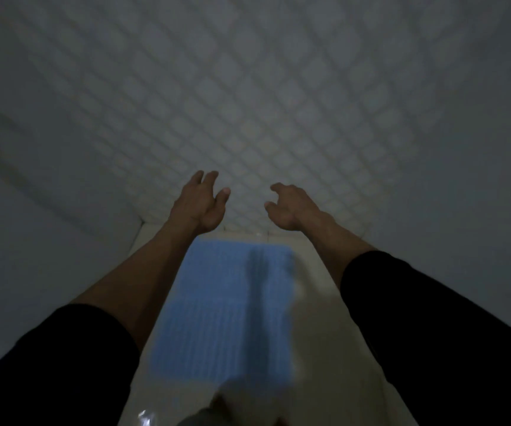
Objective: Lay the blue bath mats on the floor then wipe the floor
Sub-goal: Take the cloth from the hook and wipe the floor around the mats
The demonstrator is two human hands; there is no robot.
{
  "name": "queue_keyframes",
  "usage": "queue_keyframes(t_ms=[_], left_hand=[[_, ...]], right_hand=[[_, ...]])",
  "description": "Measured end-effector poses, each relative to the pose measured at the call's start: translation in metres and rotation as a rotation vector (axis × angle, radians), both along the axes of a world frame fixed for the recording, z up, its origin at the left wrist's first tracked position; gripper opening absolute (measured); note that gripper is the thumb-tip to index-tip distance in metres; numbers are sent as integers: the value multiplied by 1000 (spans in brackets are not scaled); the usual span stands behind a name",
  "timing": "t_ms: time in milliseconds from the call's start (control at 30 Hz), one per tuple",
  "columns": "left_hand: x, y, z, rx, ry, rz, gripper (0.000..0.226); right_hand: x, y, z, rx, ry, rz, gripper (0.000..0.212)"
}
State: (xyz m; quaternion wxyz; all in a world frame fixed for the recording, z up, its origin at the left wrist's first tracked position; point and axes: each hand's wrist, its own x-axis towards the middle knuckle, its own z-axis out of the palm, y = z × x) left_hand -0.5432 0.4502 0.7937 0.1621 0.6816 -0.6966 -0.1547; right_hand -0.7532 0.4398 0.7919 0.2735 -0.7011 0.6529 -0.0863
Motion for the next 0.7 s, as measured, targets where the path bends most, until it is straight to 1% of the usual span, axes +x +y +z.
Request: queue_keyframes(t_ms=[167,267,400,500,600,700], left_hand=[[-32,-58,75,-141,24,-60,62],[-54,-98,122,-227,40,-105,62],[-88,-142,181,-340,92,-172,62],[-115,-162,222,-400,119,-237,62],[-142,-181,252,-471,161,-294,62],[-166,-195,264,-481,154,-344,63]], right_hand=[[-38,-44,76,-127,8,-64,65],[-61,-65,125,-238,19,-129,63],[-98,-85,188,-359,44,-204,63],[-123,-91,231,-442,40,-299,62],[-144,-99,259,-550,23,-383,59],[-163,-106,271,-582,46,-424,60]])
